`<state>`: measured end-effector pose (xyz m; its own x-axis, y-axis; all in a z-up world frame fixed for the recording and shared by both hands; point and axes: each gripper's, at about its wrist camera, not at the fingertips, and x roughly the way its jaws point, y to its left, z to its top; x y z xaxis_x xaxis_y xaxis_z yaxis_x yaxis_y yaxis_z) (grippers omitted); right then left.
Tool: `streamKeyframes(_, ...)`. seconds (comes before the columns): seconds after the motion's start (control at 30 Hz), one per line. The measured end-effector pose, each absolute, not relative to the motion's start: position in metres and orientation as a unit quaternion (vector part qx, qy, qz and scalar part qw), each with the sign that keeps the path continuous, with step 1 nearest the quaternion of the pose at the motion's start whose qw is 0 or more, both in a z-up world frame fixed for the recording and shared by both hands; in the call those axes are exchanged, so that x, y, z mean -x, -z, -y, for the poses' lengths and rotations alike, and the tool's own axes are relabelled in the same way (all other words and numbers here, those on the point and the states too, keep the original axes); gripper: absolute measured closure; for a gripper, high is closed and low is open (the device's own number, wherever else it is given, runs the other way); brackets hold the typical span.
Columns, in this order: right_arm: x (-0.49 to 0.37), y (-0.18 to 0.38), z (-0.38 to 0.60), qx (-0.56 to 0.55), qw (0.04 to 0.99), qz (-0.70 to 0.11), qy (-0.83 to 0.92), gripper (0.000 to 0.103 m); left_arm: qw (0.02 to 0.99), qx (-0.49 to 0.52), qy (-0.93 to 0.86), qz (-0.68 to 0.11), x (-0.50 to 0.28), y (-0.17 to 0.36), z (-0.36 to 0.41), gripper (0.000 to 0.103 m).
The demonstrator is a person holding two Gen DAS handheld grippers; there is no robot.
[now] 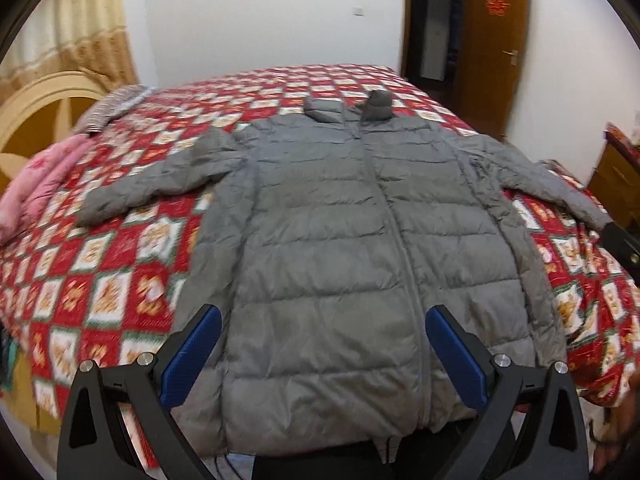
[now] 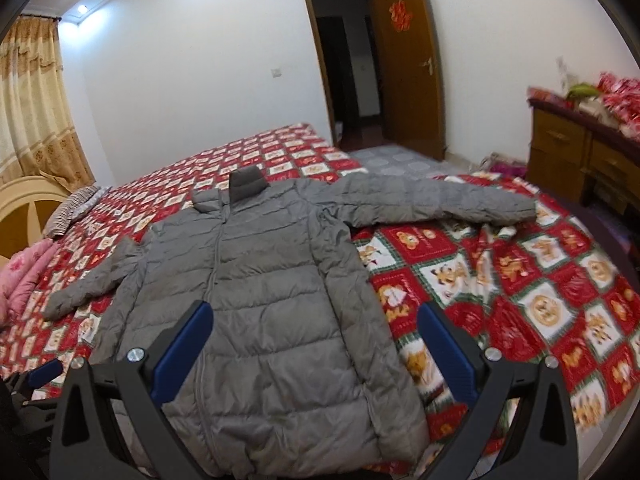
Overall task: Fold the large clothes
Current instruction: 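Grasp the grey jacket's sleeve cuff with the right tool and lift it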
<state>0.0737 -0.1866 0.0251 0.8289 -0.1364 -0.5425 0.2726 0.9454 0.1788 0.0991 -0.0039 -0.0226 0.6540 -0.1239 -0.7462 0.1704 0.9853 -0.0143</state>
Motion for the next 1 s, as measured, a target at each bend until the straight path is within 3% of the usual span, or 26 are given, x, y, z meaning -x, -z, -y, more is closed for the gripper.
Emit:
streamKeyframes(0.17,-0.096,-0.031,0.256,-0.190,0.933,-0.276,0.134,0.002,0.901,-0.020,0.095,-0.422,-0.150,0.024,-0.011,0.001)
streamKeyframes(0.23,-0.102,-0.034,0.304,-0.224,0.922,-0.268,0.169,0.018,0.910,-0.015,0.081,-0.405,-0.174,0.025,-0.019,0.001)
streamKeyframes(0.43,-0.099,-0.021,0.452,-0.326,0.870,-0.201,0.311,0.016,0.928,-0.030,0.000,-0.370,-0.244,0.050,-0.049,0.001)
streamKeyframes(0.7,-0.141,0.035,0.541,-0.435,0.803,-0.249,0.321,0.018,0.919,0.040,-0.016,-0.392,-0.305,0.091,-0.100,0.001)
streamKeyframes(0.77,-0.148,0.045,0.548,-0.447,0.794,-0.249,0.329,0.024,0.916,0.064,-0.019,-0.395,-0.312,0.103,-0.111,0.001)
streamKeyframes(0.93,-0.166,0.063,0.551,-0.427,0.797,-0.282,0.322,0.081,0.906,0.088,-0.015,-0.413,-0.317,0.138,-0.120,0.001)
streamKeyframes(1.0,-0.169,0.068,0.552,-0.423,0.795,-0.291,0.322,0.088,0.911,0.072,-0.021,-0.405,-0.315,0.135,-0.114,0.001)
